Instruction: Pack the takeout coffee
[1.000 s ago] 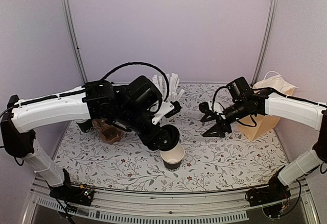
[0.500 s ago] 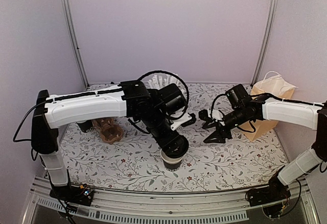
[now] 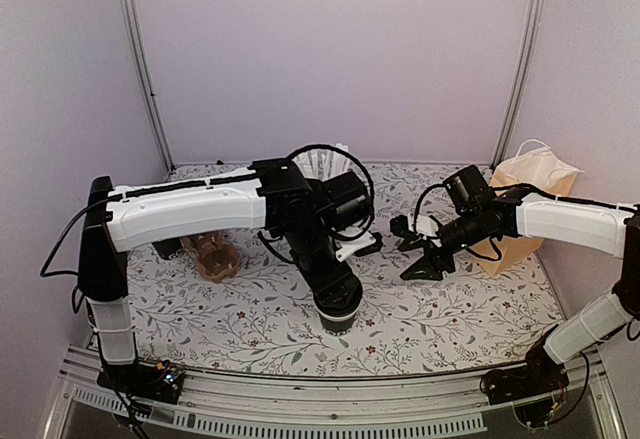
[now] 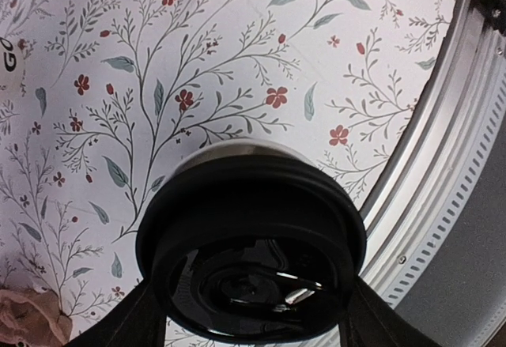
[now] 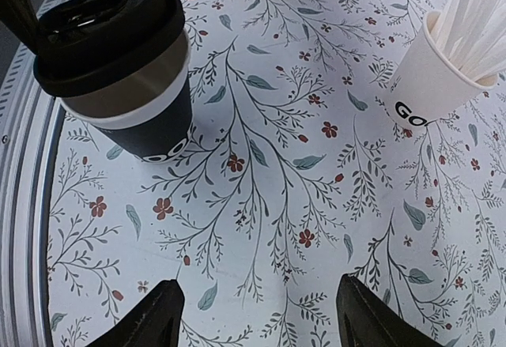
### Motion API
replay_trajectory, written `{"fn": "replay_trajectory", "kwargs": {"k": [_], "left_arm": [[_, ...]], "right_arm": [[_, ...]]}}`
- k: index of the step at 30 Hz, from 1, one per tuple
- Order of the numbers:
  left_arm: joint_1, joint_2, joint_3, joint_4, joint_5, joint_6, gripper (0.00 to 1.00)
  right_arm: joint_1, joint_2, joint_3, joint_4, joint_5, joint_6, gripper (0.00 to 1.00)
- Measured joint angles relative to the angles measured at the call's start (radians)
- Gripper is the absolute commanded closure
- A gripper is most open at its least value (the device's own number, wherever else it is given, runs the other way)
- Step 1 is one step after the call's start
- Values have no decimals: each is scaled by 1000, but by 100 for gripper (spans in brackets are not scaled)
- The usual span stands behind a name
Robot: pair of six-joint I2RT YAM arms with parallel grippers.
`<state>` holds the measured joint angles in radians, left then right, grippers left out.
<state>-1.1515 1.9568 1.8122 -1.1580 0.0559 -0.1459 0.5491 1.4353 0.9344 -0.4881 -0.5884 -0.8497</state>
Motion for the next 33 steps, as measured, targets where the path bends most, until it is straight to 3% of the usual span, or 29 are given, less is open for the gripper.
{"fn": "replay_trajectory", "kwargs": {"k": [17, 22, 23, 24, 33], "left_arm": [[0, 42, 20, -10, -15, 8, 30], [0, 42, 26, -10, -16, 11, 22], [0, 42, 26, -10, -16, 13, 15], [0, 42, 26, -10, -16, 14, 13], [0, 42, 41, -7, -18, 15, 12]], "right_arm": [[0, 0, 0, 0, 4, -3, 30], [0, 0, 0, 0, 4, -3, 30], [0, 0, 0, -1, 4, -3, 30], [0, 0, 0, -1, 4, -4, 30], [0, 0, 0, -1, 3, -4, 30]]}}
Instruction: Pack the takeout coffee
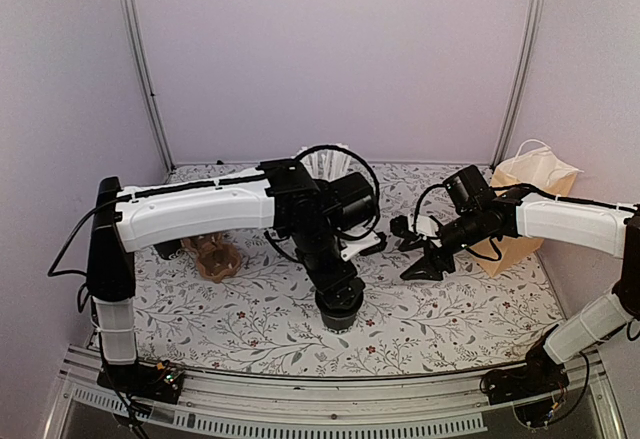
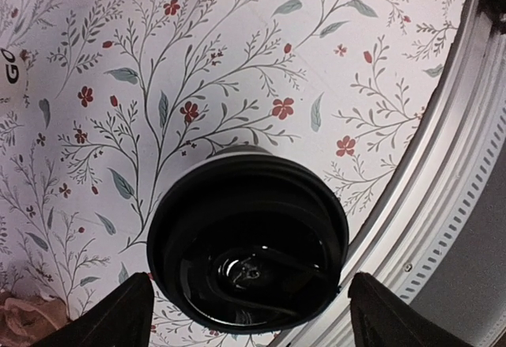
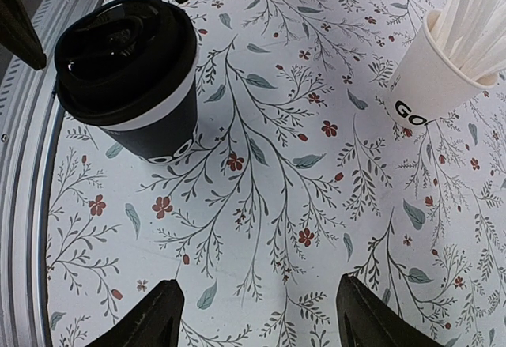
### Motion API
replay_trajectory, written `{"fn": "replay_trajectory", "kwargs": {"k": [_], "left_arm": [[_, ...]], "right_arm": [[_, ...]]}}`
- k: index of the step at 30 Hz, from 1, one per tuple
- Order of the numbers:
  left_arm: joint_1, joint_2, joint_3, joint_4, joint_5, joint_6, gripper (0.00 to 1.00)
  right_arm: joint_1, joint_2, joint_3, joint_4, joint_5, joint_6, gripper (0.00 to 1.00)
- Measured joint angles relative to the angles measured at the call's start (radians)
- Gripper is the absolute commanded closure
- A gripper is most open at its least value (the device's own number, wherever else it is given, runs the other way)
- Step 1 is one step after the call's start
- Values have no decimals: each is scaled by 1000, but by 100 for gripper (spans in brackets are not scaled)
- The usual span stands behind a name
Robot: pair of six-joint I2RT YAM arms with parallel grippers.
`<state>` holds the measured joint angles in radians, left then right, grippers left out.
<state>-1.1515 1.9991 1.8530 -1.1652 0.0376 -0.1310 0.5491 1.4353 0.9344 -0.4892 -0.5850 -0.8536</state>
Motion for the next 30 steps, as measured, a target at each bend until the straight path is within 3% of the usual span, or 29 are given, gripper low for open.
{"fn": "replay_trajectory", "kwargs": {"k": [4, 6, 9, 14, 18, 23, 25, 30], "left_arm": [[0, 0, 7, 0, -2, 0, 9], [0, -4, 8, -1, -8, 0, 1], [0, -28, 1, 2, -44, -5, 0], [9, -217, -157, 86, -115, -35, 0], [47, -402, -346, 246, -138, -90, 1], [129, -599, -675, 581, -82, -258, 19], [163, -645, -796, 702, -41, -340, 24], [191, -691, -990, 931, 13, -557, 26]], "right_arm": [[0, 0, 0, 0, 0, 0, 30], [0, 0, 0, -1, 0, 0, 30], [-1, 0, 1, -4, -3, 6, 30], [-5, -2, 61, -35, -37, 60, 32], [-7, -9, 181, -52, -58, 142, 34], [-7, 2, 277, -66, -161, 301, 42], [-7, 39, 295, -74, -238, 376, 44], [-2, 212, 301, -138, -348, 516, 54]]}}
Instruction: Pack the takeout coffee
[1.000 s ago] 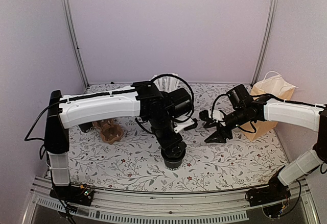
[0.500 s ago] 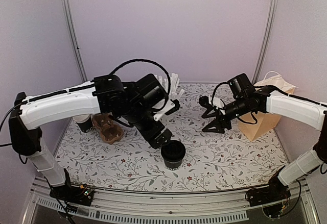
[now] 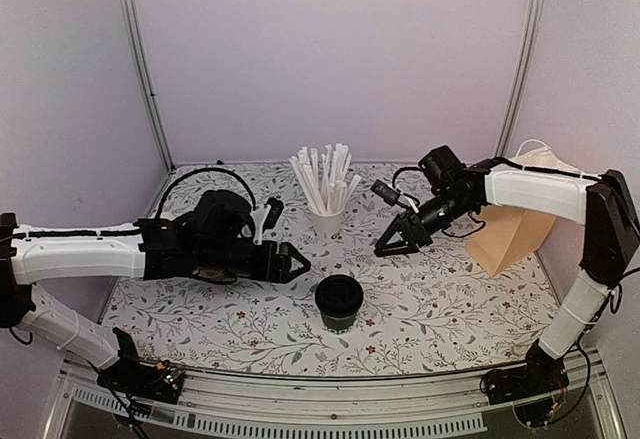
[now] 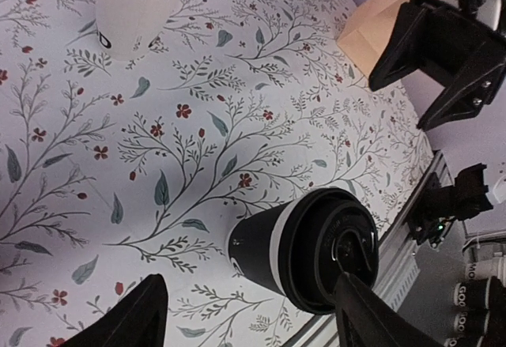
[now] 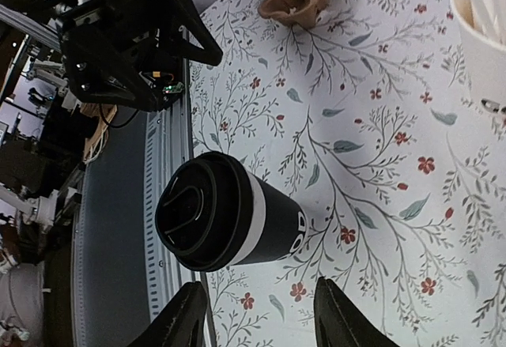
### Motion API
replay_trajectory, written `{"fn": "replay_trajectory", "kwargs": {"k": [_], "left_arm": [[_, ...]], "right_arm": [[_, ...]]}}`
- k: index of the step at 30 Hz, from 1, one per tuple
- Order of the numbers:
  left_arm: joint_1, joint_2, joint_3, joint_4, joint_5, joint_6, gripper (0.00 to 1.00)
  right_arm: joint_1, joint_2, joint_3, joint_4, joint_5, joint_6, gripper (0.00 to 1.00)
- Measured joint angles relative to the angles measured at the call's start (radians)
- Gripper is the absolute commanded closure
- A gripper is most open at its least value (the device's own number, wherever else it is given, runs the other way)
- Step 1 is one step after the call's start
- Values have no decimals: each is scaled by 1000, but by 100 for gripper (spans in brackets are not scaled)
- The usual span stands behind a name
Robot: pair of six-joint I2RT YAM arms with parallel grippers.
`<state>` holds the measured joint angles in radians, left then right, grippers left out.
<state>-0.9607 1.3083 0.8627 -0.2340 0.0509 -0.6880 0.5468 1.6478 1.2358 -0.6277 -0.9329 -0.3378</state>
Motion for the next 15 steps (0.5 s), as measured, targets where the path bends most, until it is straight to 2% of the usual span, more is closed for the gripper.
{"fn": "replay_trajectory", "kwargs": {"k": [6, 15], "left_arm": [[-1, -2, -88, 198, 66, -137, 25], [-14, 80, -86, 298, 128, -160, 30]], "right_arm": [[10, 162, 44, -136, -95, 22, 57], [84, 226, 54, -180, -161, 19, 57]]}}
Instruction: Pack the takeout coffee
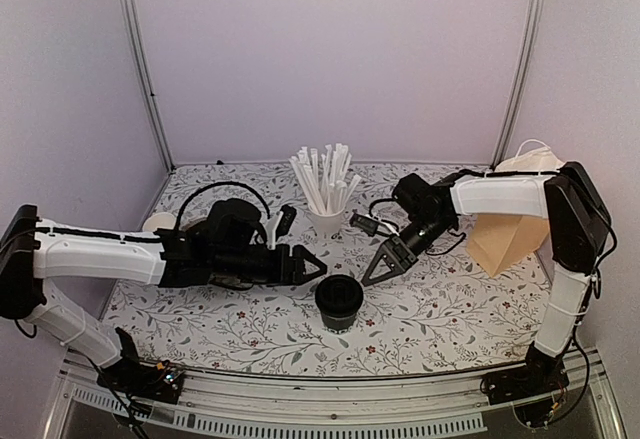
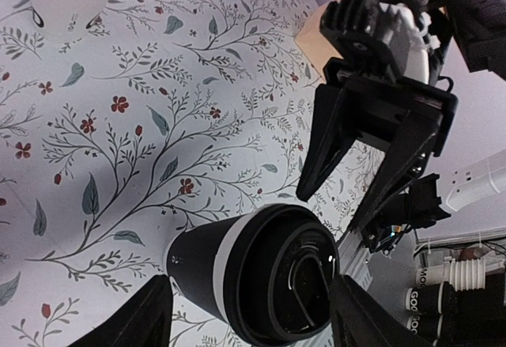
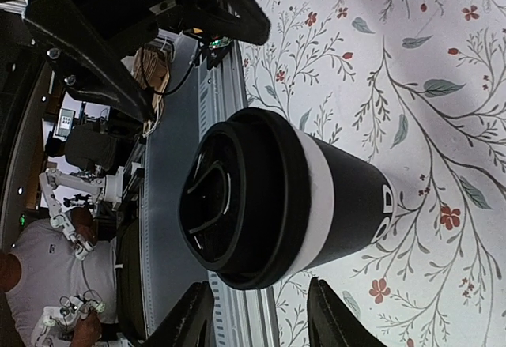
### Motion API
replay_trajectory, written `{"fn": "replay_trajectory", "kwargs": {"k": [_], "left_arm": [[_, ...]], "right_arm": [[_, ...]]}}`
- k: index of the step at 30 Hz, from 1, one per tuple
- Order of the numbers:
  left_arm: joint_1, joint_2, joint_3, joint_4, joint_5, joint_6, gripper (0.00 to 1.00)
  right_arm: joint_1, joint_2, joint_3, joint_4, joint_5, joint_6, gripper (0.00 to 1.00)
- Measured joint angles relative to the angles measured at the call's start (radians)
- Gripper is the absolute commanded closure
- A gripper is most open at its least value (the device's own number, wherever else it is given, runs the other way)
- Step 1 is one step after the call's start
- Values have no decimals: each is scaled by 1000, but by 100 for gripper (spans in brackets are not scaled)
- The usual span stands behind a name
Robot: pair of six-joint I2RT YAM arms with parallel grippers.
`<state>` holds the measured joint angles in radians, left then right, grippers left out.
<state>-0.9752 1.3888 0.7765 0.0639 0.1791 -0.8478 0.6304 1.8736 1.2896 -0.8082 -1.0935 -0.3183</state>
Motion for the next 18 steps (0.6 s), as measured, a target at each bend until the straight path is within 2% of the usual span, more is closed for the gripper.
{"fn": "replay_trajectory", "kwargs": {"k": [7, 18], "left_arm": [[-6, 53, 23, -17, 19, 18, 31], [-10, 102, 26, -17, 36, 36, 35]], "right_arm": [[31, 11, 4, -5, -19, 0, 57], [30, 64, 32, -8, -41, 0, 64]]}}
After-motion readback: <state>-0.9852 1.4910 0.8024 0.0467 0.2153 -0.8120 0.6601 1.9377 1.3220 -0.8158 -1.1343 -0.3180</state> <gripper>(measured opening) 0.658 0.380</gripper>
